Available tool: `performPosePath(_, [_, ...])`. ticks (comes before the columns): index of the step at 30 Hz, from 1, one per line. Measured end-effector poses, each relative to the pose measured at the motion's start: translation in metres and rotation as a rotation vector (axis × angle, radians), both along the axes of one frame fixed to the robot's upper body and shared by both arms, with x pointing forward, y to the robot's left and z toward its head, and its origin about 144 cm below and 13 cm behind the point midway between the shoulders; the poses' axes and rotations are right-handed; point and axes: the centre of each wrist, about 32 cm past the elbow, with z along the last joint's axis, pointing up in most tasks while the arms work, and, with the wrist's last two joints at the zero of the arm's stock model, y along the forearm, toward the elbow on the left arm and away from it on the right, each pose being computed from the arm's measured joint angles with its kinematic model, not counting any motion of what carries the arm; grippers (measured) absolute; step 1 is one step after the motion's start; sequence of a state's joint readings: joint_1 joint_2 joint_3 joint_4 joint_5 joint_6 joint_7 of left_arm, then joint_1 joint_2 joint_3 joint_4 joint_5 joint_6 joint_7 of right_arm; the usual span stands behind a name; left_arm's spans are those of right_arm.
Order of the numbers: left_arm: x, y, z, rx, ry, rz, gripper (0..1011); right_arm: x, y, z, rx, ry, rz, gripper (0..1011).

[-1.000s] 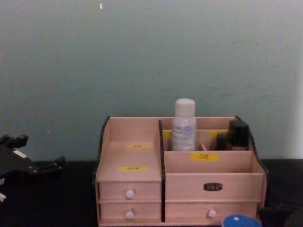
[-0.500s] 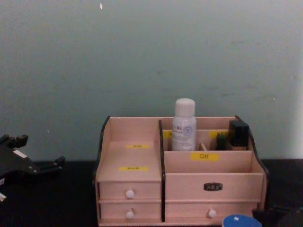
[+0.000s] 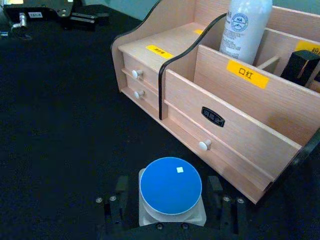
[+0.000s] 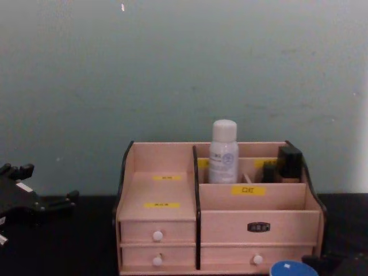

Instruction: Pick up the facial cleanser and watermelon frost from the table and place them into the tiered storage box.

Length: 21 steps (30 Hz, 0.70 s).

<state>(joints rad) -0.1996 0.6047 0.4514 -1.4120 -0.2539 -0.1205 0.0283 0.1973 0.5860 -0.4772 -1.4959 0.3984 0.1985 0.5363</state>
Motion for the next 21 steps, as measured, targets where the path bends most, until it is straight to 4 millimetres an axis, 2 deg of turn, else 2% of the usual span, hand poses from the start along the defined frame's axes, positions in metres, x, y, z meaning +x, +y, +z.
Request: performPosePath(21, [0.0, 0.0, 0.0, 0.0, 0.0, 0.0, 1001, -0.0011, 0.0002, 0.0005, -0.016, -0.001, 0.002, 997])
